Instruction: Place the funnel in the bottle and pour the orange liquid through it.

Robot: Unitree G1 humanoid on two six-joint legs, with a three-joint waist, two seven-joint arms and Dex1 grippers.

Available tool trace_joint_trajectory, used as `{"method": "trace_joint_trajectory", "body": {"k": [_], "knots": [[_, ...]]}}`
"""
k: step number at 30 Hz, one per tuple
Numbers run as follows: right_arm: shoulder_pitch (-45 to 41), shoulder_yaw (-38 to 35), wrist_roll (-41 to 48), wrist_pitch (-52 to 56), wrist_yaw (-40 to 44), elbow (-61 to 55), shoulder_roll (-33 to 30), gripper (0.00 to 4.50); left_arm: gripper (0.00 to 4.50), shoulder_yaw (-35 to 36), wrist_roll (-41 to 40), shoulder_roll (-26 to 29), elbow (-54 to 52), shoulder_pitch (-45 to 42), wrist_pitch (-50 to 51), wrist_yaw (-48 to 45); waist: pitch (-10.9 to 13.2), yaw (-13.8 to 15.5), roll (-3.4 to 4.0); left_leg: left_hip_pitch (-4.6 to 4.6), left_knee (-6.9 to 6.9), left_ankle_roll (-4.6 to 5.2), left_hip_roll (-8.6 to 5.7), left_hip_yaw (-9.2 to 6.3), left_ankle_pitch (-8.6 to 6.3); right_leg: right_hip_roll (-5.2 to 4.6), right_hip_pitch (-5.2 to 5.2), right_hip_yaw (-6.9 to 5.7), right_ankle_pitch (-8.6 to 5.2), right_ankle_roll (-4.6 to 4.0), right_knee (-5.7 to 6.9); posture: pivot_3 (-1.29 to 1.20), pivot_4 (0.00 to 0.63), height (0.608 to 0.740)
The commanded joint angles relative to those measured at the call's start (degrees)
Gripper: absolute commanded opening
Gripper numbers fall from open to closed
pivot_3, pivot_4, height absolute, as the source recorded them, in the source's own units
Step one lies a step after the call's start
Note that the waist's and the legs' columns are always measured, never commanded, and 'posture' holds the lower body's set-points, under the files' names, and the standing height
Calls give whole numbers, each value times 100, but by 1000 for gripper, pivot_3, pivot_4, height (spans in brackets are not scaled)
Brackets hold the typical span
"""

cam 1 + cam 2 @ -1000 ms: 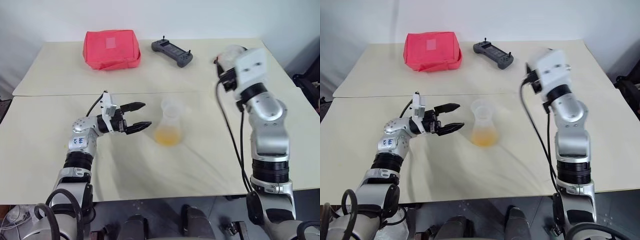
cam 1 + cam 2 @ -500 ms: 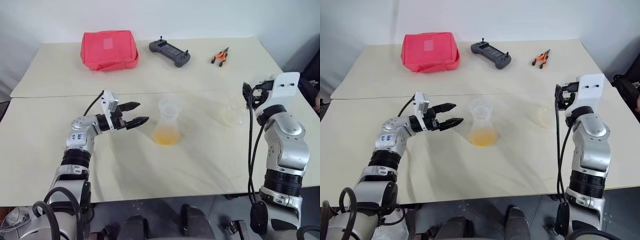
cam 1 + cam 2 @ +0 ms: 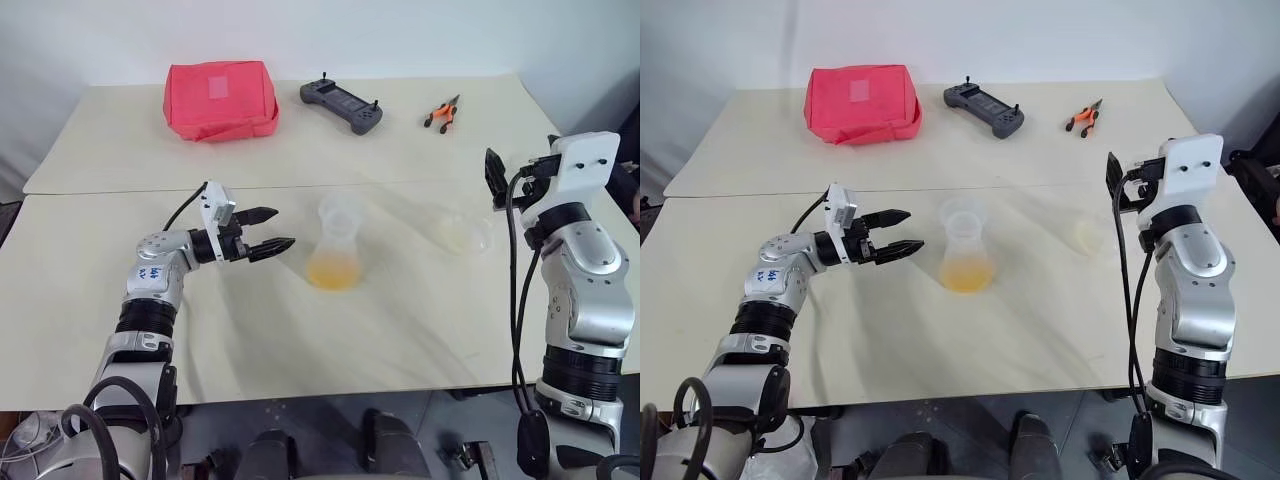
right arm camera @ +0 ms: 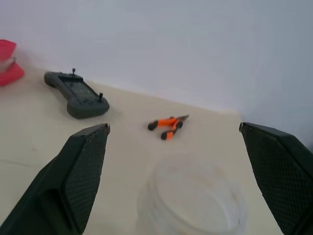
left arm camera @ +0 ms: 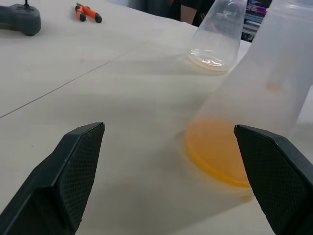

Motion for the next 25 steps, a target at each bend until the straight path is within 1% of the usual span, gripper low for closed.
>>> {"method": "trace_joint_trajectory", "body": {"k": [1,5,8,11,13,14,16,18,22,25], "knots": [[-157,-123,576,182,518,-627,-417,4467,4500,111,-136,125,-167,-34,-161,-225,0,9,0,-1,0,0,0,0,0,0,0,0,0,0,-1,0,150,740],[203,-112,1457,662,1575,-1223,-1074,4467,4500,119,-122,318,-86,5,-372,-631,0,7,0,-1,-2,0,0,0,0,0,0,-3,0,0,-4,0,150,740],[792,-245,2079,898,2403,-1587,-1592,4467,4500,113,-188,562,-125,128,-398,-1142,0,24,-2,-3,-2,1,0,0,-1,0,2,-6,0,0,-8,0,150,740],[1694,-464,2699,895,3335,-1933,-1940,4467,4500,144,-329,848,-292,374,-385,-1738,0,38,-2,-1,-1,4,-1,0,-2,0,5,-5,0,1,-10,0,150,740],[2236,-630,3073,859,3795,-2021,-2037,4467,4500,141,-385,980,-399,517,-336,-1952,0,33,-3,-1,-2,4,0,0,-3,0,5,-5,0,1,-10,0,150,740],[2640,-681,3186,810,4102,-1955,-2043,4467,4500,180,-463,1043,-486,635,-305,-2057,1,41,-4,-2,-1,5,0,0,-3,0,5,-4,1,1,-11,0,150,740],[3199,-729,3217,623,4573,-1787,-2069,4467,4500,233,-562,1109,-634,801,-248,-2158,0,107,-7,2,5,6,0,0,-4,0,14,-4,4,1,-11,0,150,740],[3578,-652,2952,202,4842,-1458,-2019,4467,4500,273,-651,1184,-807,1036,-186,-2217,1,151,-8,15,6,8,2,1,-5,0,25,0,4,0,-10,0,150,740],[3724,-397,2517,-390,4936,-912,-1942,4467,4500,369,-762,1286,-1105,1492,-47,-2040,1,157,-8,32,7,11,2,17,-7,0,29,20,13,-3,-10,0,150,740],[3686,-269,2336,-657,4938,-639,-1935,4467,4500,463,-829,1232,-1383,1664,-71,-1859,1,159,-8,40,6,11,4,21,-7,0,28,25,13,-4,-5,0,150,740]]}}
